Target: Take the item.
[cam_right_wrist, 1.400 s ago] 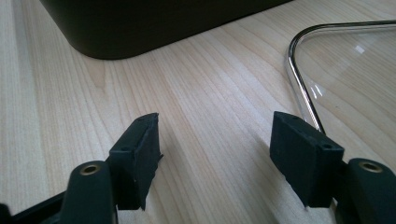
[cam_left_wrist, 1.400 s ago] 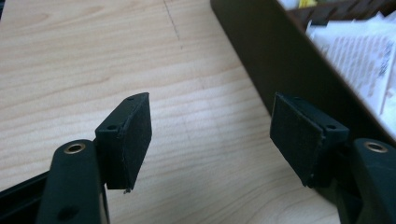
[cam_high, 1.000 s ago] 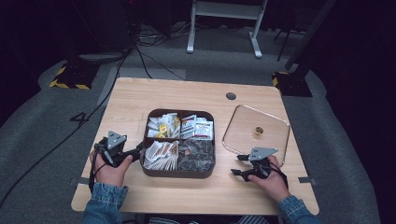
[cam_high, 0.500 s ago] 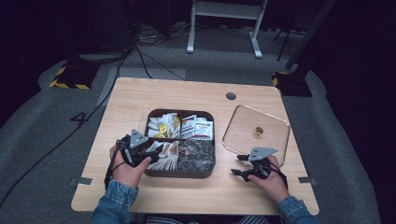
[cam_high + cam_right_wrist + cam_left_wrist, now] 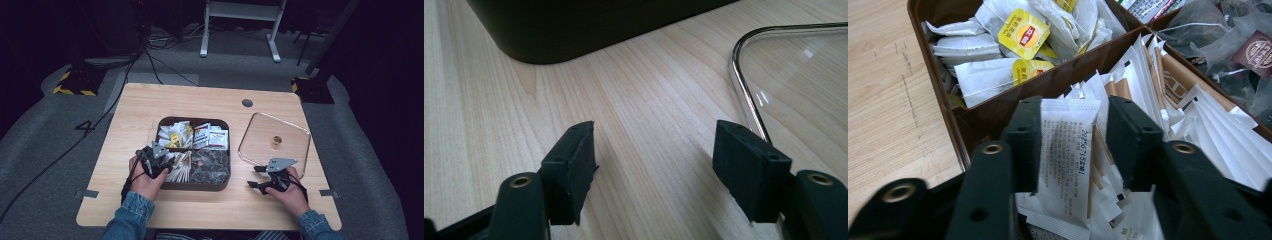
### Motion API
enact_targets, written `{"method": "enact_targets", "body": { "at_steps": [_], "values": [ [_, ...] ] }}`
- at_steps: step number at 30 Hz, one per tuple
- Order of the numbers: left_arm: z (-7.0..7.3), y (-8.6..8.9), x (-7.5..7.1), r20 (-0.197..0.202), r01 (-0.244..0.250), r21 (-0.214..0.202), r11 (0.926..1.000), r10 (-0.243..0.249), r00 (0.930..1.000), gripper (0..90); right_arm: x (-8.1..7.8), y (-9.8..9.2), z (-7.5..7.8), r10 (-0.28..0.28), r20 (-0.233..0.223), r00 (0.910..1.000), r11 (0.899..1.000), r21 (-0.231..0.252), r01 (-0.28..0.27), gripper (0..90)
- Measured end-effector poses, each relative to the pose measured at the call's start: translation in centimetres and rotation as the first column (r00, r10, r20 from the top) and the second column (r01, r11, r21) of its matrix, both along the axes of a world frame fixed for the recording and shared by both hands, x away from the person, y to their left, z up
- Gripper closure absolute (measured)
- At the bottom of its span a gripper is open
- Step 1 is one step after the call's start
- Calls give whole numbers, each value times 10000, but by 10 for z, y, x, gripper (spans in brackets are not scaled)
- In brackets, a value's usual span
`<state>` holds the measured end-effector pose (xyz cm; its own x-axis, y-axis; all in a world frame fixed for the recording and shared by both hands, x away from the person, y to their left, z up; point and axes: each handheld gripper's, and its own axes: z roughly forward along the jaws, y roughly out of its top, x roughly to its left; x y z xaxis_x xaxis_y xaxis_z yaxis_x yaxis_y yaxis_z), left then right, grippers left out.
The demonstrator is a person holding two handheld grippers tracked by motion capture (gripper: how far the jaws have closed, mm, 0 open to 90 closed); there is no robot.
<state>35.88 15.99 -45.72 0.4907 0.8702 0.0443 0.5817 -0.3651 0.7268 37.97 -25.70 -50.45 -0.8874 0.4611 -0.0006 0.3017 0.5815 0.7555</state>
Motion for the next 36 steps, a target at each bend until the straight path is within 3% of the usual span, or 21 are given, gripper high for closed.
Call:
{"method": "enact_targets", "body": {
  "at_steps": [3, 9, 15, 17, 22, 28, 33, 36],
  "values": [
    [-2, 1, 1, -122, 22, 198, 9998, -20, 9999, 679, 0, 0, 0, 0, 0, 10000, 10000, -1, 0, 341],
    [-1, 5, 0, -77, -207, 209, 9996, 209, 9998, 703, 0, 0, 0, -2, 7, 10000, 10000, -4, 2, 341],
    [0, 8, -3, 142, -465, 1137, 9924, 452, 9989, 712, 0, 0, 0, -4, 12, 10000, 10000, -4, 4, 341],
    [0, 8, -2, 148, -505, 1270, 9906, 490, 9987, 724, 0, 0, 0, -2, 11, 10000, 10000, -5, 2, 341],
    [0, 9, 0, -125, -357, 1028, 9941, 371, 9992, 808, 0, 0, 0, -3, 8, 10000, 10000, -3, 3, 341],
    [1, 10, -1, -111, -324, 1163, 9927, 339, 9994, 845, 0, 0, 0, 3, 35, 10000, 10000, -9, -3, 342],
    [8, 16, -5, 54, -301, 555, 9980, 298, 9995, 846, 0, 0, 0, 3, 22, 10000, 10000, -15, -3, 342],
    [16, 19, -8, 160, -162, -113, 9998, 164, 9997, 846, 0, 0, 0, 0, 11, 10000, 10000, -11, 0, 342]
  ]
}}
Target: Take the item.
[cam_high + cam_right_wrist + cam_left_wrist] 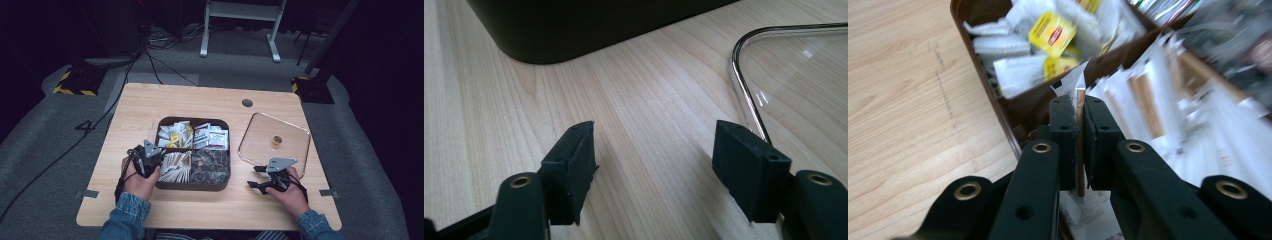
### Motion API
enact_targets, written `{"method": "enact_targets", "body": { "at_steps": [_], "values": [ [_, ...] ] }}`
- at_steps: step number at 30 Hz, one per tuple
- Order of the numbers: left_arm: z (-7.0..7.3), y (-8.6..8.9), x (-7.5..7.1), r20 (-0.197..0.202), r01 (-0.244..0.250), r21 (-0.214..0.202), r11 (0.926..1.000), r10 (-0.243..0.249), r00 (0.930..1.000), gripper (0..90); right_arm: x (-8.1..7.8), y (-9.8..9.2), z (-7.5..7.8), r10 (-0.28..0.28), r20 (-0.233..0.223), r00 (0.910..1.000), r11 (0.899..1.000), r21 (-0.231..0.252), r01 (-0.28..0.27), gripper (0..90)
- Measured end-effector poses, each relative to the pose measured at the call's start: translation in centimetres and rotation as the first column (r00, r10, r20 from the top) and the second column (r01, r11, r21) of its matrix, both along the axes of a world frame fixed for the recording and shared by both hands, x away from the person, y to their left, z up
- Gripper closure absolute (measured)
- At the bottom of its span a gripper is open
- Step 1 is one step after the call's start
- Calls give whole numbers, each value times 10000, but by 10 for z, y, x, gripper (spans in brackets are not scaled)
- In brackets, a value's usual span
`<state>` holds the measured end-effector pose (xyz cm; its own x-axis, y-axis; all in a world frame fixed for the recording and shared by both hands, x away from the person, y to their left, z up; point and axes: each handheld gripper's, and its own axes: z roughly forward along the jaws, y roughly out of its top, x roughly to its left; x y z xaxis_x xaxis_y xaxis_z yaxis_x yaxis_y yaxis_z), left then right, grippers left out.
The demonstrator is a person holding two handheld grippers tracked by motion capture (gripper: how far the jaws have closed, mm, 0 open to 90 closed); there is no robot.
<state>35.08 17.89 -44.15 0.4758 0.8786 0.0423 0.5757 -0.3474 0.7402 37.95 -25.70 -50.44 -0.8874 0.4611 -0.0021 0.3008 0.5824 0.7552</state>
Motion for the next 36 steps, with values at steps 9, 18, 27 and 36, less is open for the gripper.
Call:
{"method": "enact_targets", "body": {
  "at_steps": [9, 18, 27, 36],
  "values": [
    [17, 4, -10, 338, 674, -1344, 9886, -634, 9974, 846, 0, 0, 0, 1, 0, 10000, 10000, 1, -1, 342],
    [35, 2, -21, 682, 1481, -2580, 9547, -1349, 9885, 846, 0, 0, 0, -3, -3, 10000, 10000, 1, 3, 342],
    [46, -16, -31, 959, 2261, -2397, 9441, -2087, 9733, 846, 0, 0, 0, -7, 1, 10000, 10000, 10, 7, 342],
    [56, -37, -43, 1148, 3240, -2226, 9195, -3053, 9453, 846, 0, 0, 0, -1, -1, 10000, 10000, 5, 1, 342]
  ]
}}
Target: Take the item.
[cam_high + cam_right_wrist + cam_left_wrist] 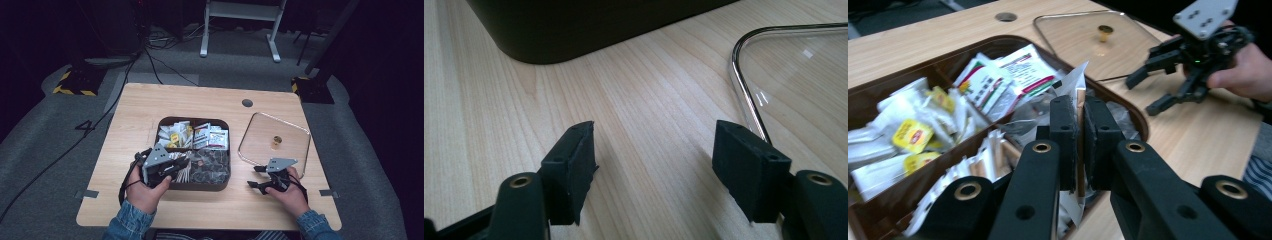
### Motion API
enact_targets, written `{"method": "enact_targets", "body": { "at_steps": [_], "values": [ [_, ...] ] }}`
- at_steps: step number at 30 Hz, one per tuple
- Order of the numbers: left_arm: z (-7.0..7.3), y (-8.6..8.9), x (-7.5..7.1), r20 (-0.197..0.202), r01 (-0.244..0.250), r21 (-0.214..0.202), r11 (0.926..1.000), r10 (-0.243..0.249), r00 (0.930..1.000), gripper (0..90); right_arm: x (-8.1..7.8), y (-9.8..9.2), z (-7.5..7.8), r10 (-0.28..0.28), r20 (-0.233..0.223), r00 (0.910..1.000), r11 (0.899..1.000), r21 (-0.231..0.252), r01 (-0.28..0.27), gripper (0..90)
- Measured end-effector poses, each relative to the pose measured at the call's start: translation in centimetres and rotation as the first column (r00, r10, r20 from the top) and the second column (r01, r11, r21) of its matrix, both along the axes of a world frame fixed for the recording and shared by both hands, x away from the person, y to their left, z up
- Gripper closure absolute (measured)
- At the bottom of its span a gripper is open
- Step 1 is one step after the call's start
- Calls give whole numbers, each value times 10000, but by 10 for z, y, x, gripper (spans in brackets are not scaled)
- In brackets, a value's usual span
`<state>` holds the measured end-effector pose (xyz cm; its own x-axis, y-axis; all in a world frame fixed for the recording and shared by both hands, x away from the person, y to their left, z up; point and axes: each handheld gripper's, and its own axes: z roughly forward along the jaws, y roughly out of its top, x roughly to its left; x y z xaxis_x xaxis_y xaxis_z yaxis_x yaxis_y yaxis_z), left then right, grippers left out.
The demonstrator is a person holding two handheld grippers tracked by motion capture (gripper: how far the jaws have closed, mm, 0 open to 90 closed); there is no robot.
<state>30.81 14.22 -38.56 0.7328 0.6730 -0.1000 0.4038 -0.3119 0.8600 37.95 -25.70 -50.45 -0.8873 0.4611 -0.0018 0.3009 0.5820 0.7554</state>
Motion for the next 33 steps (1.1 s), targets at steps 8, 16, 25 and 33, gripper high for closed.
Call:
{"method": "enact_targets", "body": {
  "at_steps": [8, 16, 25, 33],
  "values": [
    [5, -12, -9, 59, 724, -124, 9973, -723, 9974, 846, 0, 0, 0, 1, 1, 10000, 10000, -6, -1, 342],
    [4, -38, -21, -200, 1879, -38, 9822, -1879, 9820, 846, 0, 0, 0, 7, 9, 10000, 10000, -5, -7, 342],
    [-4, -59, -27, -378, 2704, 86, 9627, -2699, 9621, 846, 0, 0, 0, -18, -8, 10000, 10000, 18, 18, 342],
    [-24, -77, -26, -1003, 3423, -48, 9396, -3411, 9347, 846, 0, 0, 0, -2, 9, 10000, 10000, -3, 2, 341]
  ]
}}
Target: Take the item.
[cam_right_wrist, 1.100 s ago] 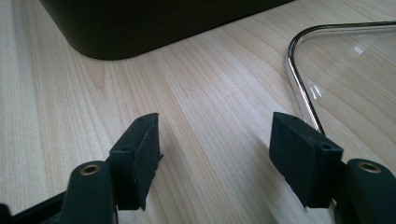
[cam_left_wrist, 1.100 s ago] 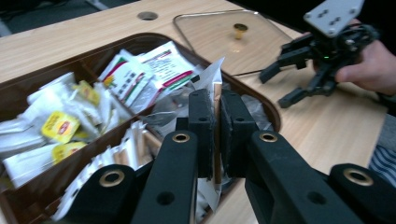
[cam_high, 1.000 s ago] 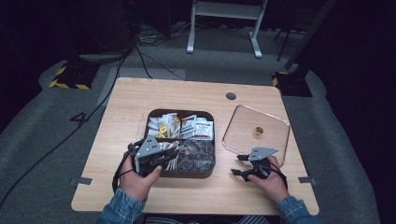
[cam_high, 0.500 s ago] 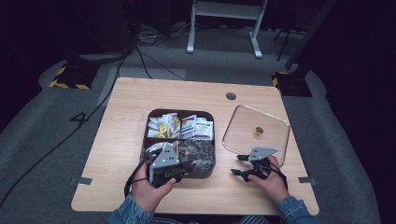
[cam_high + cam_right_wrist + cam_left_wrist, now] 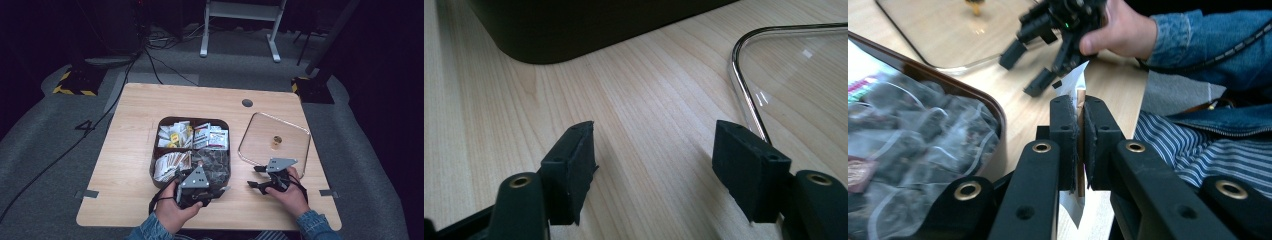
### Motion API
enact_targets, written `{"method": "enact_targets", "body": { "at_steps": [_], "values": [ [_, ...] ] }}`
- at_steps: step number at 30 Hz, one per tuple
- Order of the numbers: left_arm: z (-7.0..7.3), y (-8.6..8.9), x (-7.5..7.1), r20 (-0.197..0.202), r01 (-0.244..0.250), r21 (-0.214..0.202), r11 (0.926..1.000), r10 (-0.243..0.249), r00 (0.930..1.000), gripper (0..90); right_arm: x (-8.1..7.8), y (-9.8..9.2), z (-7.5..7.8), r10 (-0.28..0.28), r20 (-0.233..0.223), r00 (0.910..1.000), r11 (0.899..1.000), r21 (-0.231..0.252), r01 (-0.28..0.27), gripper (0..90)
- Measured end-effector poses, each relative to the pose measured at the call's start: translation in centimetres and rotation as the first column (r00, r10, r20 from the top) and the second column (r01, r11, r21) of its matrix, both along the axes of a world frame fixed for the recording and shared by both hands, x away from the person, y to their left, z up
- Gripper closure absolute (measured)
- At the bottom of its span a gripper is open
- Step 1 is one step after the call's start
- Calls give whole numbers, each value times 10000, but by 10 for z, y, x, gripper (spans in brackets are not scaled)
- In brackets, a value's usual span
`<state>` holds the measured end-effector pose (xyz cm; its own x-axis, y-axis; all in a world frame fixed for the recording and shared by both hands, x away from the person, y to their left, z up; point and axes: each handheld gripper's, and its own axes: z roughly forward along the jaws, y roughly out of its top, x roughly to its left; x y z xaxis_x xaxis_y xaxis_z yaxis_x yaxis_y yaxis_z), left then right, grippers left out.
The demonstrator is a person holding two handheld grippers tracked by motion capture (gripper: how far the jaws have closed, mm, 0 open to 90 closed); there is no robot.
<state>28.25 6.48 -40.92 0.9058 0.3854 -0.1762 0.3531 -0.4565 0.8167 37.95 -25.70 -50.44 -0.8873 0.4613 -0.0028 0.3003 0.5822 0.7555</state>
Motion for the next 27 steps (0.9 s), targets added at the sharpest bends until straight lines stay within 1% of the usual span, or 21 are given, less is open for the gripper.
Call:
{"method": "enact_targets", "body": {
  "at_steps": [4, 6, 7, 9, 12, 13, 16, 19, 20, 21, 23, 25, 27],
  "values": [
    [-11, -9, 1, -194, 239, 242, 9994, -234, 9995, 846, 0, 0, 0, 3, 14, 10000, 10000, -9, -3, 341],
    [-16, -13, 0, -217, 318, 441, 9985, -309, 9993, 846, 0, 0, 0, -1, 4, 10000, 10000, -7, 1, 341],
    [-19, -15, 1, -215, 375, 530, 9979, -364, 9991, 846, 0, 0, 0, 3, 5, 10000, 10000, -1, -3, 341],
    [-25, -21, 0, -353, 472, 686, 9965, -449, 9984, 846, 0, 0, 0, -20, -11, 10000, 10000, 18, 20, 341],
    [-32, -26, 1, -382, 527, 990, 9937, -492, 9981, 846, 0, 0, 0, -28, 0, 10000, 10000, 20, 28, 341],
    [-33, -27, 1, -351, 538, 1041, 9931, -504, 9981, 846, 0, 0, 0, -20, 5, 10000, 10000, 23, 20, 341],
    [-37, -30, 2, -5, 384, 1575, 9868, -388, 9992, 846, 0, 0, 0, -19, 7, 10000, 10000, 22, 19, 341],
    [-40, -31, 3, 198, 321, 1886, 9815, -364, 9991, 846, 0, 0, 0, -28, 6, 10000, 10000, 18, 28, 341],
    [-41, -31, 3, 108, 242, 1868, 9821, -267, 9996, 846, 0, 0, 0, -29, 7, 10000, 10000, 18, 29, 341],
    [-42, -31, 4, 102, 262, 1859, 9822, -286, 9995, 846, 0, 0, 0, -23, 0, 10000, 10000, 12, 23, 341],
    [-45, -30, 7, -30, 174, 1886, 9819, -172, 9998, 846, 0, 0, 0, -31, 3, 10000, 10000, 18, 31, 341],
    [-47, -28, 10, -133, 168, 1826, 9830, -146, 9998, 846, 0, 0, 0, -26, -2, 10000, 10000, 22, 26, 341],
    [-49, -28, 11, -152, 133, 1876, 9822, -106, 9998, 846, 0, 0, 0, -1, 17, 10000, 10000, 4, 1, 341]
  ]
}}
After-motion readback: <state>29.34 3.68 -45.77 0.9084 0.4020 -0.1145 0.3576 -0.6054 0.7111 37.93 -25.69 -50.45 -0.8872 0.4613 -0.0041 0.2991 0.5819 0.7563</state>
